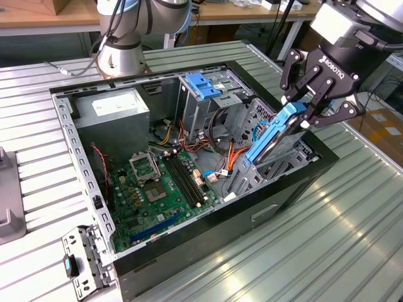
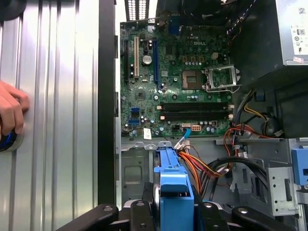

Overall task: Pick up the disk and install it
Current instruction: 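Insert the disk into the insertion slot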

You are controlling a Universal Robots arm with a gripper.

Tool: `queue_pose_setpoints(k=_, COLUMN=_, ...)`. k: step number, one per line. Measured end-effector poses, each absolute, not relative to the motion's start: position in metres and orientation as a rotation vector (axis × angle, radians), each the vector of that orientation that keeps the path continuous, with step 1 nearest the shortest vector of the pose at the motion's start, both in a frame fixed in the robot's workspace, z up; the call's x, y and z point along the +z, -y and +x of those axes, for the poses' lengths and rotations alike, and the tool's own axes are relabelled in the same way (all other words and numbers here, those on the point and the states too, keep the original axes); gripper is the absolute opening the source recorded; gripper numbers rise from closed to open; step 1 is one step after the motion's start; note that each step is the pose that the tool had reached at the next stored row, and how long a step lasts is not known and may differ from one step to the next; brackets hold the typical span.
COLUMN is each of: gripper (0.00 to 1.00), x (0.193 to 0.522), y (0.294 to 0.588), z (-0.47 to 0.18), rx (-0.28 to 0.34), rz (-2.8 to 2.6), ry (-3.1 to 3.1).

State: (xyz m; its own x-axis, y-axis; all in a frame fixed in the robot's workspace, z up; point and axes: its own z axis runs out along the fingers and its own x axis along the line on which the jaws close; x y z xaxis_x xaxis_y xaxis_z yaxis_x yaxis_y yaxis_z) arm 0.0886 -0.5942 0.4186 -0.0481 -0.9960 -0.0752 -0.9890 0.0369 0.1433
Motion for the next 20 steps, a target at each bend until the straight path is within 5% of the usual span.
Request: queue_pose_setpoints(k=20, gripper=0.37, x=0.4, y=0.594, z=0.089, rx=-0.242, rz=2.136, ry=2.229)
